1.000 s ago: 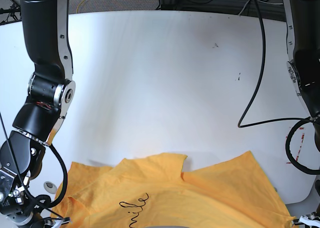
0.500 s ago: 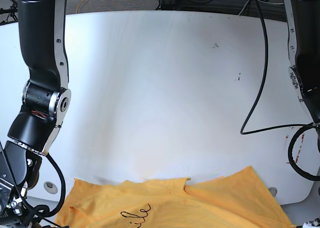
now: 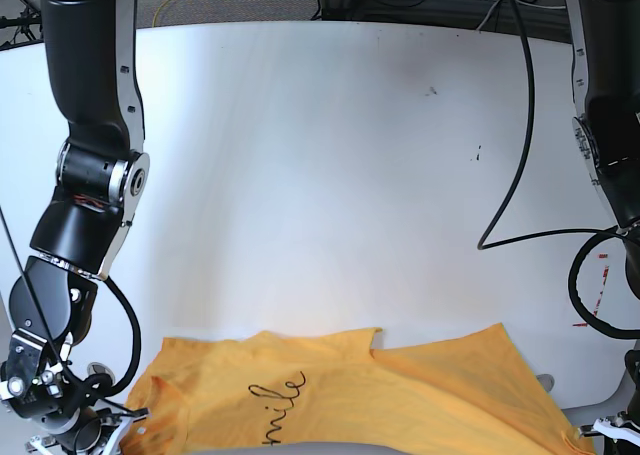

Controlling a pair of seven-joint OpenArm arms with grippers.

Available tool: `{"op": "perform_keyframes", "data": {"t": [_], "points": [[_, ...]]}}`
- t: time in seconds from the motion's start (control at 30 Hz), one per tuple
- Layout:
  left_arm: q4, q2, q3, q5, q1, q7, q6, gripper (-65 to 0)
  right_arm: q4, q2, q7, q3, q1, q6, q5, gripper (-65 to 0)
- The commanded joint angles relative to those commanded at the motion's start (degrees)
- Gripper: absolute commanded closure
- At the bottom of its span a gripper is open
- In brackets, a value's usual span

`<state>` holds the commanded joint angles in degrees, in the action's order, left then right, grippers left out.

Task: Fold the T-shirt properly
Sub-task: 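Lift the shirt with both grippers and swing it across the table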

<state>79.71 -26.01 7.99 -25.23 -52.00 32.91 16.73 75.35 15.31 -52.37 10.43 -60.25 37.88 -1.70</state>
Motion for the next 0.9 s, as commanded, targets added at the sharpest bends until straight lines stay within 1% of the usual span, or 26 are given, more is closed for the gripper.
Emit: {"op": "perform_keyframes", "data": {"t": [0.07,0.13,0.4,0.43,0.47,0.8,0.9], "points": [[-0.2,0.1,0.2,0.0,-0.4,0.3,0.0,-0.6,-0.3,-0.1,0.2,-0.6,-0.4,0.11,0.1,-0.5],[-0.9,0.0,0.9,0.0,-1.1,1.3,0.2,-0.6,-1.0,-0.1,-0.3,-0.8,-0.9,1.32,0.1,-0.3],[-1.2,-0.1,1.7,0.0,-1.1,2.2,0.2,-0.7,-1.0,-0.5,-0.4,-0.1,-0.5,1.95,-0.1,-0.4],[-1.1,-0.2,1.7,0.0,-0.5,2.5,0.3,-1.0,-0.4,-1.0,-0.8,0.3,0.2,2.12,-0.3,-0.2],[-1.0,-0.3,1.6,0.0,0.2,2.9,0.3,-1.3,0.1,-1.5,-1.1,0.7,1.0,2.12,-0.5,0.0],[0.0,-0.4,1.8,-0.1,3.7,3.0,0.5,-1.4,4.0,-2.1,-2.0,2.1,5.9,2.12,-0.7,-0.1],[1.6,-0.4,2.0,-0.2,6.4,2.7,0.2,-1.6,7.9,-2.5,-3.5,2.8,10.0,2.12,-0.9,0.0]]}}
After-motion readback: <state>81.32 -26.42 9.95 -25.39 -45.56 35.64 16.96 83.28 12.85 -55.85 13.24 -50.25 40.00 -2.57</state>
